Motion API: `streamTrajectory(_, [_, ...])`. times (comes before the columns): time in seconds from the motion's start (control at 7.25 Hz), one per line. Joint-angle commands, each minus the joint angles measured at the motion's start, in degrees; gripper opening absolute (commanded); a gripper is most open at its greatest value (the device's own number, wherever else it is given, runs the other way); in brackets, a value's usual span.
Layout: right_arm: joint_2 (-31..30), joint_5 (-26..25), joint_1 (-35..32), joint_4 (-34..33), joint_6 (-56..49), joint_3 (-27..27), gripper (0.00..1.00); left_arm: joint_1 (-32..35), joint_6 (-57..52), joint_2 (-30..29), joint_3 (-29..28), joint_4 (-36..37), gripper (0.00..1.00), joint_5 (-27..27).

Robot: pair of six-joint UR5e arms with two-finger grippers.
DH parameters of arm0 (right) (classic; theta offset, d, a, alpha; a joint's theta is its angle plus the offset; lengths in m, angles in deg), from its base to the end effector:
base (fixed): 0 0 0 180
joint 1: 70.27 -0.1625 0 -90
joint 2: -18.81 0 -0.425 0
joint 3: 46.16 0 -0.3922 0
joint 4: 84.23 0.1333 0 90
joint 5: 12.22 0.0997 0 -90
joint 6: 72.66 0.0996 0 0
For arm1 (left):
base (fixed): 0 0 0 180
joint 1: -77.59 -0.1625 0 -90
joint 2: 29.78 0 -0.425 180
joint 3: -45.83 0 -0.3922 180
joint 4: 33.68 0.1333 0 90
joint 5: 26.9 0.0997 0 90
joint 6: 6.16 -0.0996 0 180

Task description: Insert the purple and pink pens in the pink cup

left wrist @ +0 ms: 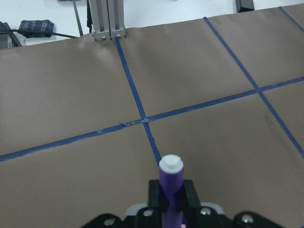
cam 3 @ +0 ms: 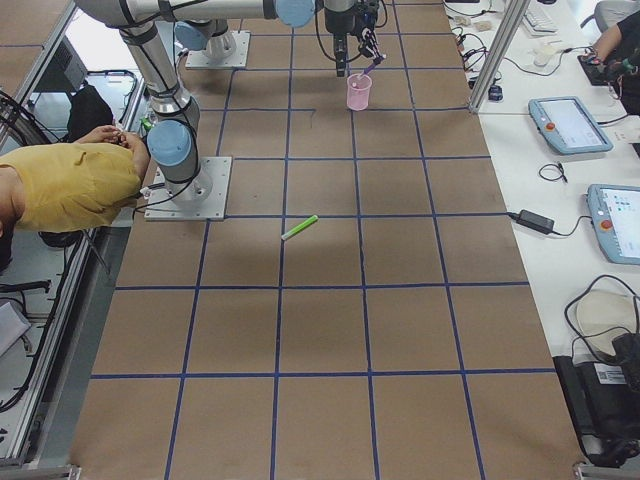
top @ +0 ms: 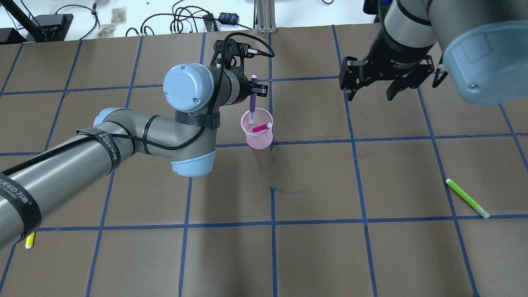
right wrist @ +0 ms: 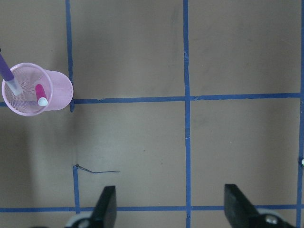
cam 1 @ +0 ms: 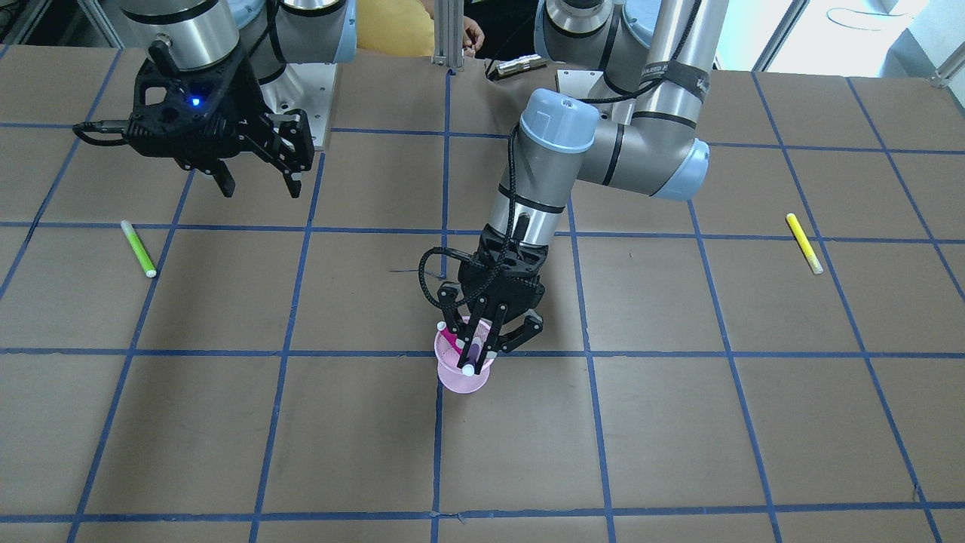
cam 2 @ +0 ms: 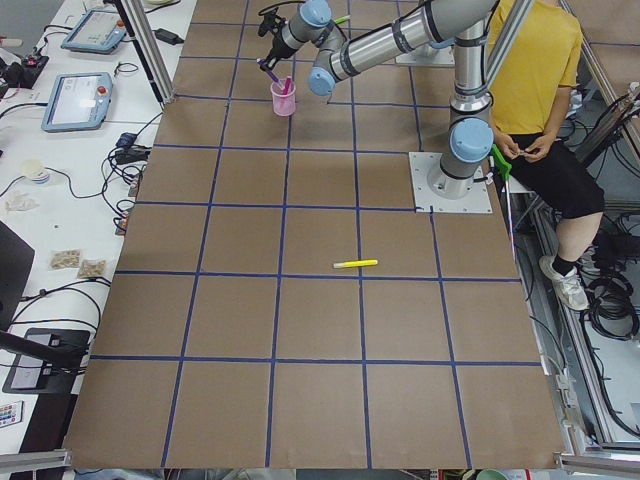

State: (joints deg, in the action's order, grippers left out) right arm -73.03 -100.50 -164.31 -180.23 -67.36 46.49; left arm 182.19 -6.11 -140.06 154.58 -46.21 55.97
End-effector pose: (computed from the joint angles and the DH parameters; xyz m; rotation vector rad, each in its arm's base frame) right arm 0.1702 -0.4760 0.4916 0.0320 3.1012 -0.1363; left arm -0.2901 -0.5357 0.2987 -0.4128 -2.7556 0.9411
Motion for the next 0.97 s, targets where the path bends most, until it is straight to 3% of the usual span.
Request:
streamTrajectory(0.0, [0.16, -0.32, -0.09, -1.03, 0.24, 0.17, 1.0, -0.01, 0.39, -0.46, 0.67, 0.4, 0.0, 0.01])
streamTrajectory(0.28, [0.16, -0.15, 0.0, -1.03, 0.5, 0.17, 1.0, -0.01, 0.74, -0.46, 1.81, 0.4, 0.02, 0.01])
streamTrajectory(0.55, [0.16, -0.41, -0.09, -1.03, -0.11, 0.17, 1.0, -0.01, 1.0, -0.64, 2.78, 0.23, 0.27, -0.08])
streamTrajectory(0.83, [0.08, -0.41, -0.09, -1.12, -0.29, 0.17, 1.0, -0.01, 2.84, -0.9, 2.78, -0.13, 0.64, -0.43])
